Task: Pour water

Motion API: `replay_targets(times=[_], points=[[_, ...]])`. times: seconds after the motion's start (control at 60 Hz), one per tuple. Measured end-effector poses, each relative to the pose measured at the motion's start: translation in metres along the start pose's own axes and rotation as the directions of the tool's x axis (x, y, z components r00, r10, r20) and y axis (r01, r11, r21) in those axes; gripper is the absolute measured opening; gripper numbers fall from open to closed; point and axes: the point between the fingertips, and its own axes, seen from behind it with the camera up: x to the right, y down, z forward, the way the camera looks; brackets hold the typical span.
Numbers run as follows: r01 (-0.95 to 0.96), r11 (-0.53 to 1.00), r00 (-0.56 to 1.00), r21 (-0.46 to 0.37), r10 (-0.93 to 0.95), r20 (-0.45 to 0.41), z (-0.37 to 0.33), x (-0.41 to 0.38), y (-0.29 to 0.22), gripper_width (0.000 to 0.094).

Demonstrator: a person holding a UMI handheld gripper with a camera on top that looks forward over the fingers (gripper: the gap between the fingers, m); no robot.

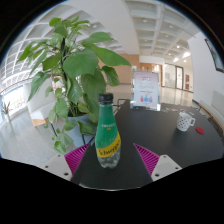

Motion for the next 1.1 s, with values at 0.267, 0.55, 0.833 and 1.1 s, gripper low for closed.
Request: replay_targets(times=[0.267,0.55,0.833,1.1], points=[[0.015,0.999,0.999,0.045,-0.013,-0.041,0.062,-0.01,0.0,0.0561],[0.012,0.993,1.0,0.117,-0.013,0.01,0.063,-0.015,-0.008,0.0412],[-0.192,0.962,0.97,0.195,0.157,0.184,0.037,-0.018,-0.082,0.0412],[-0.679,0.711,0.674,0.183,0.506,0.538,0.014,0.048,-0.235,0.041]])
